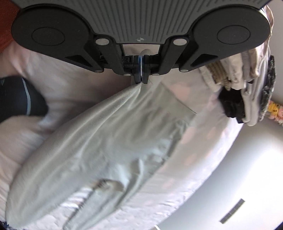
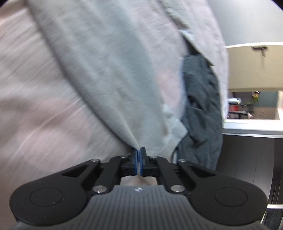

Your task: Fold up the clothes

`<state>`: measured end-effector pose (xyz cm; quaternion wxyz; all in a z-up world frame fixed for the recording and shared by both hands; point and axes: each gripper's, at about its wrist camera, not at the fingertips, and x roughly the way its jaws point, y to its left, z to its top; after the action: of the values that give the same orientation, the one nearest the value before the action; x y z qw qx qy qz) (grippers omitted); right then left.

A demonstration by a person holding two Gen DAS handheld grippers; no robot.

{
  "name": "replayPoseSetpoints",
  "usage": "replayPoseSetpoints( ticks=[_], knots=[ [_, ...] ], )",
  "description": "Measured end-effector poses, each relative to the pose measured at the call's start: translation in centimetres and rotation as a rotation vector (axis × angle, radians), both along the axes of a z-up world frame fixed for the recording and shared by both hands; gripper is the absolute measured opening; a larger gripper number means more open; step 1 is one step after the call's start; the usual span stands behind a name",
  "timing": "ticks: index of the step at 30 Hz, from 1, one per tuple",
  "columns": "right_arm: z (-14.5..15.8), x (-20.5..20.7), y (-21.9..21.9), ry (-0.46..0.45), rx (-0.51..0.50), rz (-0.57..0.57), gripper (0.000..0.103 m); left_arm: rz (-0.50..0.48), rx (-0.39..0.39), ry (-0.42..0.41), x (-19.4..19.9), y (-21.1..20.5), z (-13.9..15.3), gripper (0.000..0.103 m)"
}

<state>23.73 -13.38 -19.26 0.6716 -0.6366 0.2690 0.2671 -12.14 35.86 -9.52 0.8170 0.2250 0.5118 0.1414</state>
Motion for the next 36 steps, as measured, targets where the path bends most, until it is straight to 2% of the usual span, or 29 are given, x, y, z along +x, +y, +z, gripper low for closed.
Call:
replayPoseSetpoints(
  ticks=[8,13,16,18,21,26,27,30,33,35,36],
  knots=[
    [7.1,2.6,0.9,-0.118,0.269,-0.163,0.002,0.062,0.015,-0.110,0.0,1.1,3.2,0.001],
    [10.6,5.5,4.0,-0.176,0.346,-0.222,0.002,0.131,0.005,-0.178,1.1,3.3,5.3,0.001],
    [12.0,7.6,6.2,-0.209,0.347,-0.243,0.003,0.196,0.042,-0.205,2.4,5.2,6.4,0.000],
    [12.7,9.5,7.8,-0.214,0.346,-0.262,0.003,0.251,0.014,-0.227,3.1,7.3,7.1,0.000],
    [13.0,11.7,10.4,-0.178,0.361,-0.270,0.003,0.236,-0.091,-0.256,4.0,9.3,7.8,0.000],
    [10.9,13.0,13.7,-0.169,0.267,-0.222,0.003,0.061,-0.177,-0.142,4.8,7.9,6.2,0.002],
    [10.5,13.3,14.0,-0.163,0.257,-0.227,0.003,0.023,-0.202,-0.117,4.7,7.4,5.8,0.005],
    [9.4,14.1,14.5,-0.167,0.227,-0.238,0.003,-0.085,-0.266,-0.043,4.0,5.2,4.5,0.024],
    [8.7,14.5,14.4,-0.165,0.213,-0.256,0.003,-0.205,-0.329,0.058,3.0,2.3,2.6,0.026],
    [8.3,14.7,14.4,-0.165,0.204,-0.266,0.003,-0.244,-0.324,0.126,2.8,0.8,0.5,0.028],
    [8.1,14.6,14.5,-0.166,0.200,-0.267,0.003,-0.258,-0.314,0.156,2.8,0.2,-0.6,0.033]
  ],
)
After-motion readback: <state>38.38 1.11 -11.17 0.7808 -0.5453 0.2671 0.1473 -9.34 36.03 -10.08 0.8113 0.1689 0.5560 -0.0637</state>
